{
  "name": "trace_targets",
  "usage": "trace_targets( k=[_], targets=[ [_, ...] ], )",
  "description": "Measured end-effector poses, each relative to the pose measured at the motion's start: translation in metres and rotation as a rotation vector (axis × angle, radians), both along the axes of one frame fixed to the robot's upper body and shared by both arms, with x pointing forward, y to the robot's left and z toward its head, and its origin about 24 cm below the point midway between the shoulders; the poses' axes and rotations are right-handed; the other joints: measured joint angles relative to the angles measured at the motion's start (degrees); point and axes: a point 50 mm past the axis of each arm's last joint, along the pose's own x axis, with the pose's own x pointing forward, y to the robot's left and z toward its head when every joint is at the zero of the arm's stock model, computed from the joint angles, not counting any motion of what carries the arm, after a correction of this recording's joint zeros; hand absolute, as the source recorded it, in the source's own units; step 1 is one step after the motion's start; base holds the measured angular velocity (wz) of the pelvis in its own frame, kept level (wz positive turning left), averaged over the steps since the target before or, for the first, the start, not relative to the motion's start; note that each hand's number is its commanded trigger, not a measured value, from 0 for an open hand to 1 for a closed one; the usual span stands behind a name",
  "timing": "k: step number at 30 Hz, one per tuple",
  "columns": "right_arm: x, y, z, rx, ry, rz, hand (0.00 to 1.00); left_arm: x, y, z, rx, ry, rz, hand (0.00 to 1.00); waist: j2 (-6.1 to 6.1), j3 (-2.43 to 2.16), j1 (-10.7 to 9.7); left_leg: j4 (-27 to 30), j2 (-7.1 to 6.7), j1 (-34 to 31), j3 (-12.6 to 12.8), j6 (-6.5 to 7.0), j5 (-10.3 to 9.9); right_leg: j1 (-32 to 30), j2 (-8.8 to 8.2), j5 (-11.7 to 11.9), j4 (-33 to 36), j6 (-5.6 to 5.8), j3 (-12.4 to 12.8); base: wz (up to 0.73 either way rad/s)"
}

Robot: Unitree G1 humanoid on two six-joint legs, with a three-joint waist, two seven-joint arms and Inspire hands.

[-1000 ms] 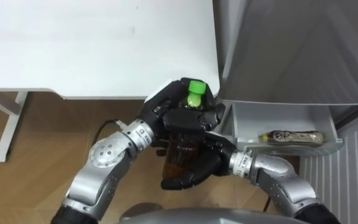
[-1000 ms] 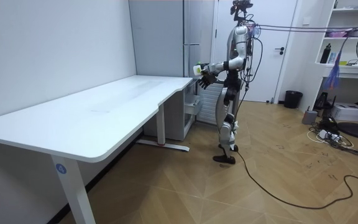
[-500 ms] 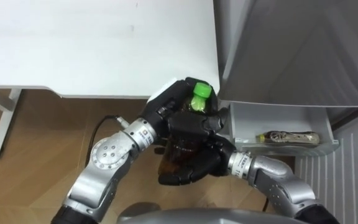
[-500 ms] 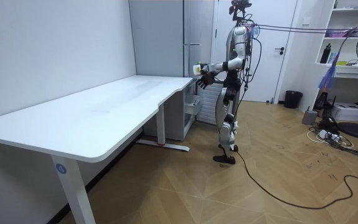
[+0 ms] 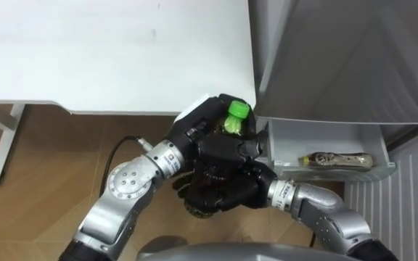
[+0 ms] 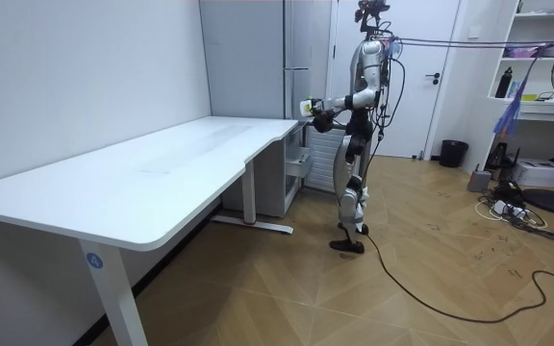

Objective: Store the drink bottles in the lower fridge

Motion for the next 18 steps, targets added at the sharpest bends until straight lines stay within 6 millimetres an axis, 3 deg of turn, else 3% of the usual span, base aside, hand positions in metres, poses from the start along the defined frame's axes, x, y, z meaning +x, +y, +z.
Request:
trace_targets(
  k=[9,14,15,16,18],
  targets=[
    [0.001,0.0001,0.0015,0.013,-0.015,-0.01,1.0,0.0018,0.002,0.0009,-0.045,0.016,0.047,1.0,0.03,-0.03,-0.01,0.01,-0.02,0.0,0.04,0.0,0.0,-0.01,0.0,0.0,-0.01,0.0,-0.03,0.0],
    [0.0013,-0.0008,0.0017,0.02,-0.012,-0.018,1.0,0.0023,0.001,0.0012,-0.053,0.017,0.06,0.44,0.1,-0.07,0.0,0.22,-0.02,0.04,0.05,0.0,0.0,0.07,0.0,0.0,-0.01,0.0,-0.03,0.0],
    [0.0011,-0.0013,0.0016,0.02,-0.01,-0.019,1.0,0.0023,0.0013,0.0012,-0.053,0.017,0.063,0.12,0.14,-0.09,-0.03,0.19,-0.01,0.04,0.05,0.0,0.0,0.06,0.0,0.0,-0.01,0.0,-0.04,0.0],
    [0.0009,-0.0016,0.0015,0.019,-0.01,-0.02,1.0,0.0025,0.0017,0.0012,-0.053,0.017,0.066,0.0,0.15,-0.1,-0.01,0.18,-0.01,0.07,0.05,0.0,0.0,0.06,0.0,0.0,-0.01,0.0,-0.03,0.0],
    [0.0006,-0.0026,0.0012,0.018,-0.008,-0.022,1.0,0.0028,0.0026,0.0013,-0.052,0.016,0.07,0.0,0.25,-0.14,-0.05,0.16,0.0,0.06,0.02,0.0,0.0,0.05,0.01,0.0,-0.02,0.0,-0.03,0.0]
  ],
)
